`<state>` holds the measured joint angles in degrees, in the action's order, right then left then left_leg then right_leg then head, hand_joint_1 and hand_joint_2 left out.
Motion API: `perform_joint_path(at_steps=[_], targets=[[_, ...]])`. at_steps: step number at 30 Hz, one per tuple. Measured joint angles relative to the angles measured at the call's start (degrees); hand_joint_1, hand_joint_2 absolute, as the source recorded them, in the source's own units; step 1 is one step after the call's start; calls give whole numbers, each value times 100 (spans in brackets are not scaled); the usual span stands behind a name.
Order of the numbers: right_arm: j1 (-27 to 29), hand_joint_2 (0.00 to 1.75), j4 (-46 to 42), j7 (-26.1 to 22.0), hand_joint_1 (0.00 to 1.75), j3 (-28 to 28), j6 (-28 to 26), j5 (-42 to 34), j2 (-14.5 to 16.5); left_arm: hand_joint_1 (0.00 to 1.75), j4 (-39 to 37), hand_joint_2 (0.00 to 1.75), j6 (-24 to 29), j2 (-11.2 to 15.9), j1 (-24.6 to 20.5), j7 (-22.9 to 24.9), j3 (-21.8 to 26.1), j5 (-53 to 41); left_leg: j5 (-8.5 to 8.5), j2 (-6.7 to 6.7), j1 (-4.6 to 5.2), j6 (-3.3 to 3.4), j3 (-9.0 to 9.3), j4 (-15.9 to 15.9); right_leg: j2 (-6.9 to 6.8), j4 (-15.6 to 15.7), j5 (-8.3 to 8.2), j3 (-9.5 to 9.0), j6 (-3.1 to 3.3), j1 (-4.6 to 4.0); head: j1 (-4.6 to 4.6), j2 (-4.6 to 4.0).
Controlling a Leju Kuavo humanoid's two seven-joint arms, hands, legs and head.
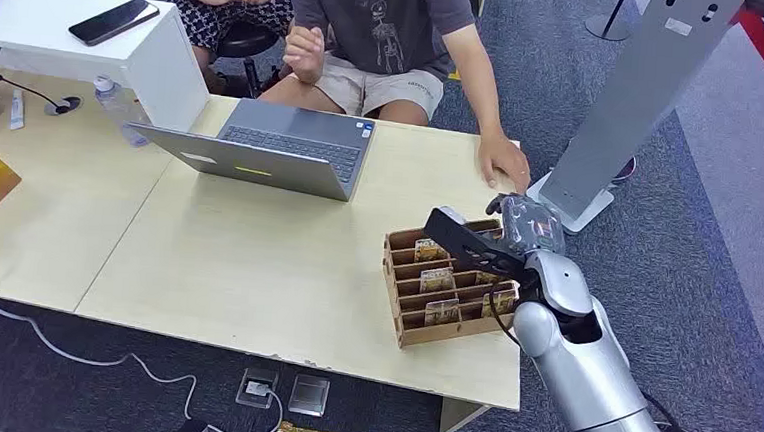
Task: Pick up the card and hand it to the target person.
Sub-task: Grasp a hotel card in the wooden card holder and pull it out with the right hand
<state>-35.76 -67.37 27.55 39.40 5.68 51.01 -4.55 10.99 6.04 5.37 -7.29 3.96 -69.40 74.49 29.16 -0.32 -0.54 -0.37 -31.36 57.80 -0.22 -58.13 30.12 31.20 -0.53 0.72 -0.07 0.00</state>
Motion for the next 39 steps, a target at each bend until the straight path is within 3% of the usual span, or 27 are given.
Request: perform_joint_path(at_steps=[23, 35, 39], targets=[[11, 175, 575, -99, 86, 8, -128, -35, 123, 0, 1, 175, 54, -35, -4, 25, -7, -11, 0, 1, 0, 0, 4, 0, 1, 1, 0, -3, 0, 0, 3, 0], [6, 175, 694, -117, 173, 5, -163, -28, 126, 0, 0, 175, 49, -67, -6, 22, -16, -17, 0, 3, 0, 0, 8, 1, 2, 1, 0, -5, 0, 0, 1, 0], [6, 175, 700, -120, 171, 1, -164, -28, 122, 0, 0, 175, 49, -71, -7, 23, -19, -26, 0, 5, 0, 0, 8, 1, 3, 1, 0, -4, 0, 0, 1, 0]])
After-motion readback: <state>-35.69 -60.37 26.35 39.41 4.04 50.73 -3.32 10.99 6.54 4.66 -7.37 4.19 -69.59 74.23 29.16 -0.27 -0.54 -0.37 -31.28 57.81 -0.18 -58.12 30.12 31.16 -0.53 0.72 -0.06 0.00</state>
